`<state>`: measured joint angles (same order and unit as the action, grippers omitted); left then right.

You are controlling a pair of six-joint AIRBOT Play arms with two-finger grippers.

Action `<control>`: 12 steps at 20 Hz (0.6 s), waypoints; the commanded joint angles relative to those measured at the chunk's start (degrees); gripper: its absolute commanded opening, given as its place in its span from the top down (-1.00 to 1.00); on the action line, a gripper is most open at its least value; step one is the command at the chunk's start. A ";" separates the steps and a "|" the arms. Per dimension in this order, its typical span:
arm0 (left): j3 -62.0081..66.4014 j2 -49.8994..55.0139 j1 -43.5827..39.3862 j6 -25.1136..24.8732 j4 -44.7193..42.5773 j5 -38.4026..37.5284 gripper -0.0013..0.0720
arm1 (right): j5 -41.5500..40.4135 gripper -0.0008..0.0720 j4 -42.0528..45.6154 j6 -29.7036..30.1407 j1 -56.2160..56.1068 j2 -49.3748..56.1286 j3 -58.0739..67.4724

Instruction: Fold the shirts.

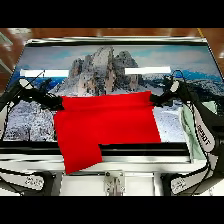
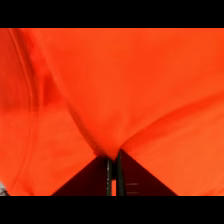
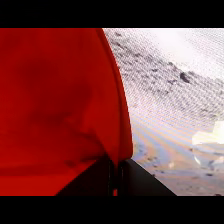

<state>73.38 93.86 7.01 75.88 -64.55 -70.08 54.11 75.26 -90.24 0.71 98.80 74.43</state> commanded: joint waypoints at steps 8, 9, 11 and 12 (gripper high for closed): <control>3.37 -5.03 7.50 3.91 -0.17 -20.44 -0.33 | 17.49 -0.65 9.42 5.46 6.86 -15.02 0.72; 0.50 -8.33 8.96 3.87 -0.17 -20.52 -0.33 | 21.97 -0.65 12.20 6.16 9.55 -16.44 0.52; -9.79 -16.00 11.47 3.06 -0.17 -18.51 -0.33 | 26.82 -0.65 11.89 8.52 16.20 -19.15 -1.84; -16.15 -19.71 12.68 2.80 -0.17 -16.90 -0.33 | 27.19 -0.65 10.45 9.05 19.74 -20.61 -3.98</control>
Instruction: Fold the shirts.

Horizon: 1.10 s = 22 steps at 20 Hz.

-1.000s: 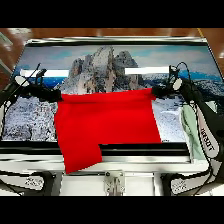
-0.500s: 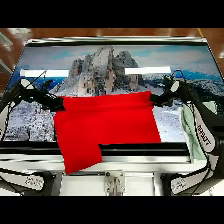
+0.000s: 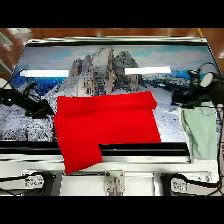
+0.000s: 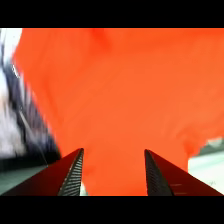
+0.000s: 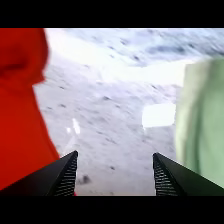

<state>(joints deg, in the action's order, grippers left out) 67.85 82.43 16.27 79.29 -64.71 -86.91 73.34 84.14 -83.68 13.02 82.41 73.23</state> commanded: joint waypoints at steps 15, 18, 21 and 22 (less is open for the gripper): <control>-43.23 -16.39 5.60 -3.87 3.87 11.54 -0.34 | 1.44 -0.66 -12.72 8.17 17.57 -6.51 -13.75; -44.81 -15.89 3.63 -4.31 4.55 13.14 -0.33 | 1.40 -0.66 -13.70 8.17 17.57 -6.51 -16.63; -44.81 -15.87 2.47 -5.33 6.43 13.66 -0.33 | 1.16 -0.66 -13.66 8.15 17.57 -6.51 -19.17; -44.83 -15.72 2.01 -5.31 6.49 14.14 -0.33 | 1.09 -0.66 -13.66 8.15 17.57 -6.51 -19.76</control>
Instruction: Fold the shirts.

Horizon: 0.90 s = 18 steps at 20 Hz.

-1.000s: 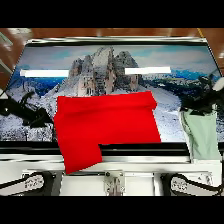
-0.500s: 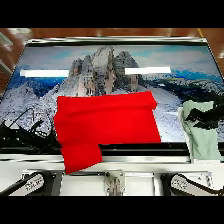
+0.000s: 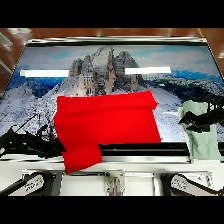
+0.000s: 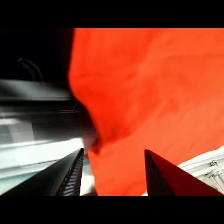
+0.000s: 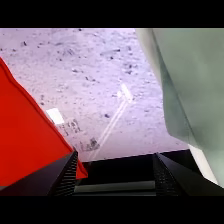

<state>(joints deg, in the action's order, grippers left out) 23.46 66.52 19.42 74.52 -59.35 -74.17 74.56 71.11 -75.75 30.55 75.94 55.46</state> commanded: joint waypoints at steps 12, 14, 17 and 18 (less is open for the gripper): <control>-0.17 1.20 -3.96 -3.41 1.38 -1.01 0.86 | 4.39 -0.90 -10.34 11.17 -5.01 -0.04 -15.08; 0.42 0.87 -3.96 -3.43 1.36 -1.05 0.86 | 4.31 -0.90 -11.04 11.02 -5.35 -0.04 -16.59; 2.32 0.52 -3.96 -3.41 1.36 -1.53 0.86 | -1.07 -0.90 -10.88 8.59 -6.91 -0.04 -18.58; 3.02 0.42 -3.96 -3.41 1.36 -2.03 0.86 | -3.72 -0.90 -11.04 7.48 -8.07 -0.04 -19.34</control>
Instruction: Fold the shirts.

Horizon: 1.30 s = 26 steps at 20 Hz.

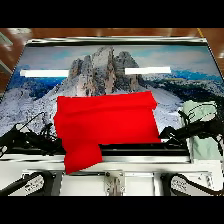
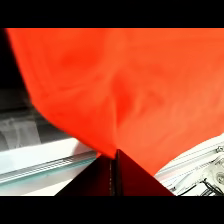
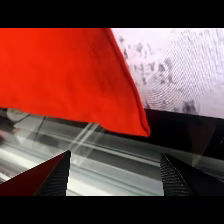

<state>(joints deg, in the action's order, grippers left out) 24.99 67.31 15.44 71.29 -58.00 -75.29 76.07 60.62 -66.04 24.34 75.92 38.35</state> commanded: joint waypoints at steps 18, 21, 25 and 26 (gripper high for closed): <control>21.94 -0.15 -0.61 -3.13 2.82 9.05 0.86 | -23.15 0.81 -10.45 -0.83 -10.99 0.52 8.90; 27.71 6.03 -1.49 -3.15 6.62 10.75 0.86 | -24.46 0.81 -12.59 -0.81 -12.44 5.01 15.41; 35.41 14.80 -1.66 -3.13 9.90 11.76 0.86 | -30.88 0.81 -12.11 -2.97 -17.22 12.22 24.79; 37.29 16.98 -1.66 -3.10 11.10 11.85 0.86 | -32.35 0.81 -12.11 -3.89 -17.84 13.99 26.75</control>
<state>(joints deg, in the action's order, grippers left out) 56.88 78.56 13.96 68.20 -50.26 -64.75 48.99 48.93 -67.72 8.82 85.27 59.02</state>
